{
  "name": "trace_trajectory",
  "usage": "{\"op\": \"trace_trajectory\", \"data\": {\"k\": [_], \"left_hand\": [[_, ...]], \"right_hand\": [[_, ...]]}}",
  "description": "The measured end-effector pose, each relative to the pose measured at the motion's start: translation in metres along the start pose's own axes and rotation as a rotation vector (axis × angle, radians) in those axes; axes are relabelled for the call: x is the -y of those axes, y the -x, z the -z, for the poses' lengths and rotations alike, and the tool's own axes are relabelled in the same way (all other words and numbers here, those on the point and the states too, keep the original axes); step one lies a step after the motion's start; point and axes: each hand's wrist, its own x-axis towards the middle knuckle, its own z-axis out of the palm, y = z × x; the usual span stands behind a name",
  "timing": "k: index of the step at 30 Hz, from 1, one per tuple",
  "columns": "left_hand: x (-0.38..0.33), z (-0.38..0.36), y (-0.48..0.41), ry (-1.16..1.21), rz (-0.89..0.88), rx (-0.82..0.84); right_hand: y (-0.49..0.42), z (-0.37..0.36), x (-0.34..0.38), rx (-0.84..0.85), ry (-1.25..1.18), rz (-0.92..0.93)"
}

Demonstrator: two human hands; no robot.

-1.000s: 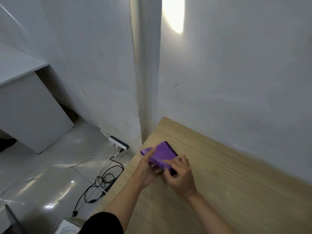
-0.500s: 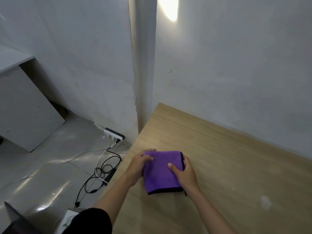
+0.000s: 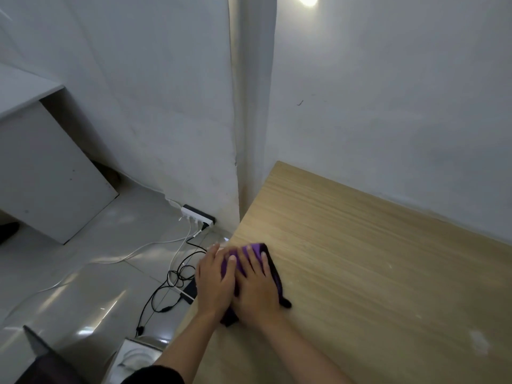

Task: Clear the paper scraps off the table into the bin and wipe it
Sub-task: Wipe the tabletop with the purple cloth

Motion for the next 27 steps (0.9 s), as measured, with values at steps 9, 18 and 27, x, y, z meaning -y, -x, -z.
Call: {"op": "trace_trajectory", "data": {"k": [9,18,27], "left_hand": [[-0.024,-0.040,-0.033,-0.015,-0.122,0.115],[-0.060,-0.080,-0.071,-0.047,-0.109,-0.012],[-0.059,-0.107,-0.061,-0.279,-0.195,0.077]], "right_hand": [[-0.057,0.056,-0.165,-0.160,0.043,-0.684],[-0.104,0.044,-0.111,-0.120,0.016,-0.140],[-0.088,0.079,-0.249,-0.144,0.059,-0.528]]}}
